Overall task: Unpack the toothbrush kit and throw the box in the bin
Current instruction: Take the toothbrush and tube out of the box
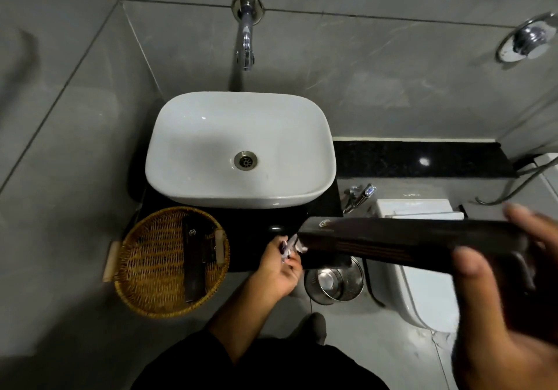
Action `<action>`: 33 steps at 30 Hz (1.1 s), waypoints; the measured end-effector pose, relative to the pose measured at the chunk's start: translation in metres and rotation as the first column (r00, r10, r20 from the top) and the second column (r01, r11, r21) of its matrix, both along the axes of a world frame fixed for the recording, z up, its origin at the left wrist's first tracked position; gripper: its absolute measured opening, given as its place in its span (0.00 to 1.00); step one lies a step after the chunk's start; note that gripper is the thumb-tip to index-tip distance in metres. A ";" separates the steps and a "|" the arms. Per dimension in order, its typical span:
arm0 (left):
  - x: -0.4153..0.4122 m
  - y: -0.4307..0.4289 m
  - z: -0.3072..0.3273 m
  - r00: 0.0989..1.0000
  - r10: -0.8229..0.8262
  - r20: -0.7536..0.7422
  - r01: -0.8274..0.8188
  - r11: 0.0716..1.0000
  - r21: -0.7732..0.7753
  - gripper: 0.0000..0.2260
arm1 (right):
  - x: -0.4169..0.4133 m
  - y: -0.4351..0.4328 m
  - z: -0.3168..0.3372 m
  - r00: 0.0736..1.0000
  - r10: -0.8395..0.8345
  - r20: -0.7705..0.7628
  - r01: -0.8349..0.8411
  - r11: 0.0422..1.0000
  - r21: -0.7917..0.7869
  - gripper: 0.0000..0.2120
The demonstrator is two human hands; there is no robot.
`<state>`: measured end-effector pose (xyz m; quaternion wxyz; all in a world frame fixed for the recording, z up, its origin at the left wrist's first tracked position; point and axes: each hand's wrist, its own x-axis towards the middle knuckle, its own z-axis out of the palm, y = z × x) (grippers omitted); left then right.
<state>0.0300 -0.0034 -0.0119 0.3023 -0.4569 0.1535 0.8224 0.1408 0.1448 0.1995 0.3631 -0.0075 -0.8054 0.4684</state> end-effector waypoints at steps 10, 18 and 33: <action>-0.018 0.046 0.029 0.977 0.189 -0.102 -0.190 0.982 -0.001 0.15 | 0.017 0.029 -0.117 0.600 0.284 0.748 -0.410 0.912 -0.017 0.32; -0.019 0.072 0.044 0.984 0.156 -0.086 -0.177 0.917 -0.359 0.15 | 0.015 0.081 -0.195 0.585 0.259 0.769 -0.298 0.950 -0.093 0.17; 0.038 0.040 0.042 0.988 0.147 -0.049 -0.153 0.886 -0.438 0.14 | -0.042 0.177 -0.343 0.391 0.016 0.920 0.217 0.970 -0.109 0.23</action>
